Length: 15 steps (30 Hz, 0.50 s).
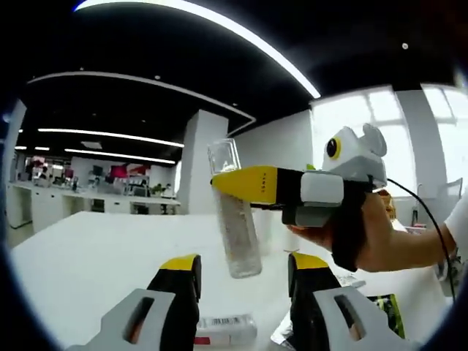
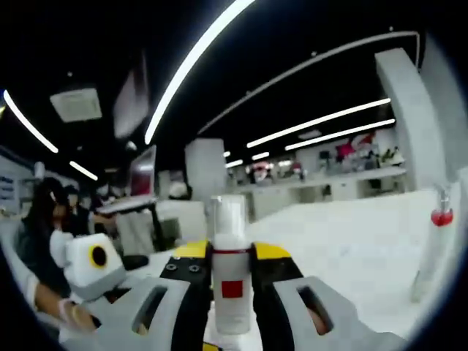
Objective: Arrange the skincare products in the storage area until every visible bottle or jar stands upright without overlapping.
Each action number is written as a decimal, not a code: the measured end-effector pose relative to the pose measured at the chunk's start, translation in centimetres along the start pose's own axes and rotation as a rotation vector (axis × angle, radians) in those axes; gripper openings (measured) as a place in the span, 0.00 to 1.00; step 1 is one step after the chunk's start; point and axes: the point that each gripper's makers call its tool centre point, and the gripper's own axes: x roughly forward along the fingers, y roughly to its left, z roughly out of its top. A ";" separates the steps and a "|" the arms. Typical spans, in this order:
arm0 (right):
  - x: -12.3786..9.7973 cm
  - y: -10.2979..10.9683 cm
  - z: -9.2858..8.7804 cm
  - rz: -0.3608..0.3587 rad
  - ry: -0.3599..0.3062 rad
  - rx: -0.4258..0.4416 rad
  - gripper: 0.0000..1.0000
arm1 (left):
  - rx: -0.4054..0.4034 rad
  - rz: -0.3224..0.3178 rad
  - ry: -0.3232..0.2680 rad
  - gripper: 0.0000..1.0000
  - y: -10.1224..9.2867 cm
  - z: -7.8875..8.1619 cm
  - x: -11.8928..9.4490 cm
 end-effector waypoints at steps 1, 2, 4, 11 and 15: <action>-0.2 0.3 0.0 -0.001 -0.022 0.009 0.19 | 0.011 -0.003 0.004 0.48 -0.1 -0.1 0.1; -0.3 0.6 0.1 0.009 -0.035 0.027 0.19 | 0.021 0.004 0.009 0.47 0.0 -0.2 0.0; -0.4 1.1 -0.1 0.025 -0.049 0.053 0.19 | 0.034 0.019 0.007 0.41 0.3 -0.1 0.0; -0.8 1.6 -0.1 0.035 -0.096 0.043 0.19 | 0.074 0.018 0.006 0.21 0.7 0.3 -0.2; -1.1 1.7 -0.4 0.038 -0.099 -0.055 0.20 | 0.095 0.019 0.021 0.21 0.9 -0.2 0.2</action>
